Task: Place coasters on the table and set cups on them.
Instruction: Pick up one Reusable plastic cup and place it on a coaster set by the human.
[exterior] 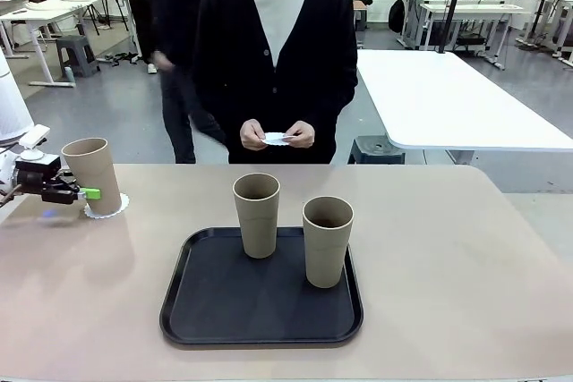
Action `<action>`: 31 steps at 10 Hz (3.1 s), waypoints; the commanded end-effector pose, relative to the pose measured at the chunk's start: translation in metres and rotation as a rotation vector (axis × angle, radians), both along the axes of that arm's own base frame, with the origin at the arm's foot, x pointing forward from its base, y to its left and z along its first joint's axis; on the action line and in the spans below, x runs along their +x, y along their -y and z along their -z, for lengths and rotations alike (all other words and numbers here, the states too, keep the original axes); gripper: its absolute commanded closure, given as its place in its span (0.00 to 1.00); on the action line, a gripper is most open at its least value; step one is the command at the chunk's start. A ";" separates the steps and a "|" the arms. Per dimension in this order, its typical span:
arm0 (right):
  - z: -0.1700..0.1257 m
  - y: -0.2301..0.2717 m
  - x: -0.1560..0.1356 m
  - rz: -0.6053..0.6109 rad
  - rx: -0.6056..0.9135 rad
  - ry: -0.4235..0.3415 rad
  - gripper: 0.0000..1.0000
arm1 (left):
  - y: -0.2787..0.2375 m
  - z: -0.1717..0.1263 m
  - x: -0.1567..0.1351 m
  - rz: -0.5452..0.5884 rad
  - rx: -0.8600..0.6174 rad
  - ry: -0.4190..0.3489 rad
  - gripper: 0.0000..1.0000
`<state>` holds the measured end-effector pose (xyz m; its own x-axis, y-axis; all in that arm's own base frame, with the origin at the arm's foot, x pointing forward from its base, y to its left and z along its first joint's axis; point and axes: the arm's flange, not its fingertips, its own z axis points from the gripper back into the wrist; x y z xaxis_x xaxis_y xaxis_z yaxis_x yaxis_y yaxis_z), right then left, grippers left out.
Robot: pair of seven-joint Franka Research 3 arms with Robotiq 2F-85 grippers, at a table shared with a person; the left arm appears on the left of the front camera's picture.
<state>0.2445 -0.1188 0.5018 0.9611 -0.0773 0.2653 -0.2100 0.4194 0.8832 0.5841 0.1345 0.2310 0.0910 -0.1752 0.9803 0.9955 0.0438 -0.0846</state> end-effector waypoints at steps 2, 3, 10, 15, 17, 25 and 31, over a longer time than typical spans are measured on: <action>0.000 0.000 0.001 -0.001 0.011 0.005 0.00 | -0.003 -0.002 -0.003 0.029 -0.007 0.041 0.16; 0.000 0.000 0.001 -0.001 0.011 0.005 0.00 | -0.003 -0.002 -0.002 0.030 -0.004 0.044 0.16; 0.000 0.000 0.001 -0.001 0.011 0.005 0.00 | -0.003 0.009 -0.002 0.060 0.020 0.089 0.16; 0.000 0.000 0.001 -0.001 0.011 0.005 0.00 | -0.003 0.002 0.001 0.062 0.015 0.125 0.16; 0.000 0.000 0.001 -0.001 0.011 0.005 0.00 | -0.003 -0.001 0.003 0.057 0.017 0.131 0.16; 0.000 0.000 0.001 -0.001 0.011 0.005 0.00 | -0.007 0.008 0.007 0.046 0.024 0.093 0.16; 0.000 0.000 0.001 -0.001 0.011 0.005 0.00 | -0.010 0.010 0.006 0.068 0.072 0.055 0.00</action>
<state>0.2445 -0.1188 0.5018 0.9611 -0.0773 0.2652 -0.2100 0.4194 0.8832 0.5855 0.1413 0.2184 0.0061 -0.2272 0.9738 0.9999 -0.0120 -0.0091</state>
